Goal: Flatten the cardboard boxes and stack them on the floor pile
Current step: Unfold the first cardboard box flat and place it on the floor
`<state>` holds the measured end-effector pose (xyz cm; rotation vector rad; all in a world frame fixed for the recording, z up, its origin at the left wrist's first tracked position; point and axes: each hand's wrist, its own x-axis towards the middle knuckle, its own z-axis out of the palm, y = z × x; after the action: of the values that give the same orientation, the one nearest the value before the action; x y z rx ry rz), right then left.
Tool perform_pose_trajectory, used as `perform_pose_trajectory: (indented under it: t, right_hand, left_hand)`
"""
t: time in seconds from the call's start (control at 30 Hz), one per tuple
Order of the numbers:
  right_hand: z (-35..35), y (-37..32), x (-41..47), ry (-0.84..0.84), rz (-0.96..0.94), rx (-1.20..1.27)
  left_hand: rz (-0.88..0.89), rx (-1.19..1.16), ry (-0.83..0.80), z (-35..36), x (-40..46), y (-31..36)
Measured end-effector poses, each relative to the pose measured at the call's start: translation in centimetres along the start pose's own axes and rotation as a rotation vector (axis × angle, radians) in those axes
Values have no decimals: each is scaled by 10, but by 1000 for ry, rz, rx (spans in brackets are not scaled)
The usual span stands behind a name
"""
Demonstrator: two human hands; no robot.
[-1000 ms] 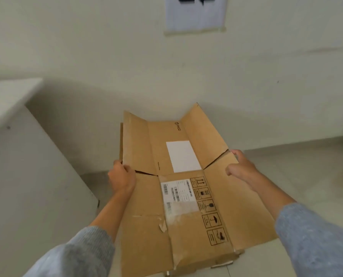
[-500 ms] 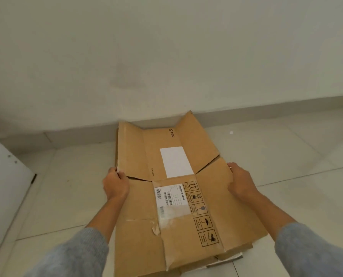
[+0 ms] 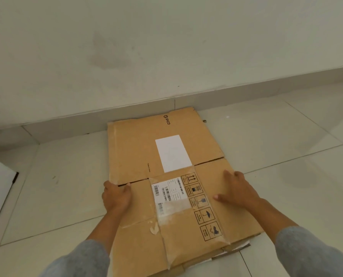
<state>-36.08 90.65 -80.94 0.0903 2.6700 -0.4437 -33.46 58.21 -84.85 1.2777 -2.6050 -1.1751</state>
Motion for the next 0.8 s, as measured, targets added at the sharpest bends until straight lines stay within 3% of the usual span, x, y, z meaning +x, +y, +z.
perform_pose_trajectory:
  t: [0.33,0.53,0.7,0.8]
  right_hand:
    - [2,-11,7,8,51,82]
    - [-14,-20,-8,69,16,42]
    - [-97,-74,-47,203,-70,126]
    - [-181,-129,-90,240,-133,160]
  left_hand:
    - [49,30,12,-2,4,-4]
    - [60,221,7,-17,-16,4]
    - [244,481,-32,-100,-53,63]
    - [308,432,-17,-184,-83,135]
